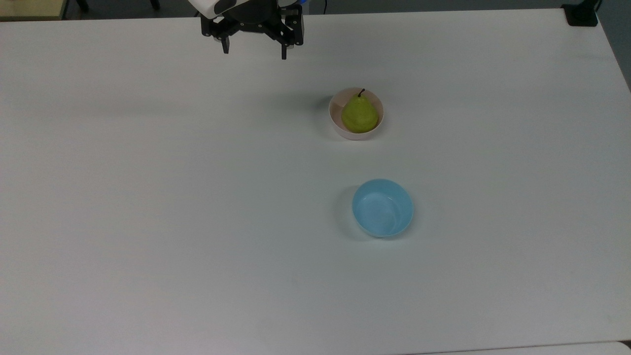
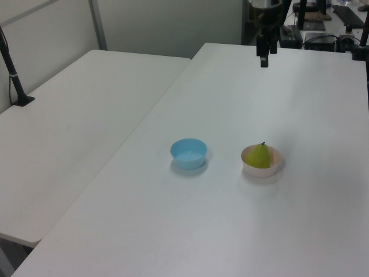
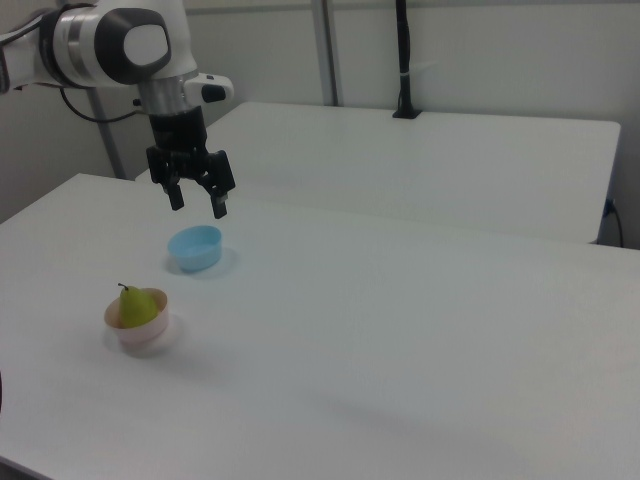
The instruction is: Pick up a pear from the bowl
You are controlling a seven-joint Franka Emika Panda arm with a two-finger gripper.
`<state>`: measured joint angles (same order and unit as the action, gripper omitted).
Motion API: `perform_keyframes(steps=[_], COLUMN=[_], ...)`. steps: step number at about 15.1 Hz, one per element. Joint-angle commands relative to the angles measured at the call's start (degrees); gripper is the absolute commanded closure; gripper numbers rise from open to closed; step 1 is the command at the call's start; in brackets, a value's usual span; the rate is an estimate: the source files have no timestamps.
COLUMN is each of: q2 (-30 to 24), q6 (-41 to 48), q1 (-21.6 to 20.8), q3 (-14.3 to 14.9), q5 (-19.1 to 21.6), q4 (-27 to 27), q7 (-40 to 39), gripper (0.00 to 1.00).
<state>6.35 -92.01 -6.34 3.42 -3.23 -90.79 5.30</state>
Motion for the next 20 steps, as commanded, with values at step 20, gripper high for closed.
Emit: perform_keyframes(steps=[20], q2=[5.67], q6=[-1.07], q1=[-17.47], q3=[1.24], q5=[0.16], q4=[0.26], q7=[1.73], gripper=[0.00])
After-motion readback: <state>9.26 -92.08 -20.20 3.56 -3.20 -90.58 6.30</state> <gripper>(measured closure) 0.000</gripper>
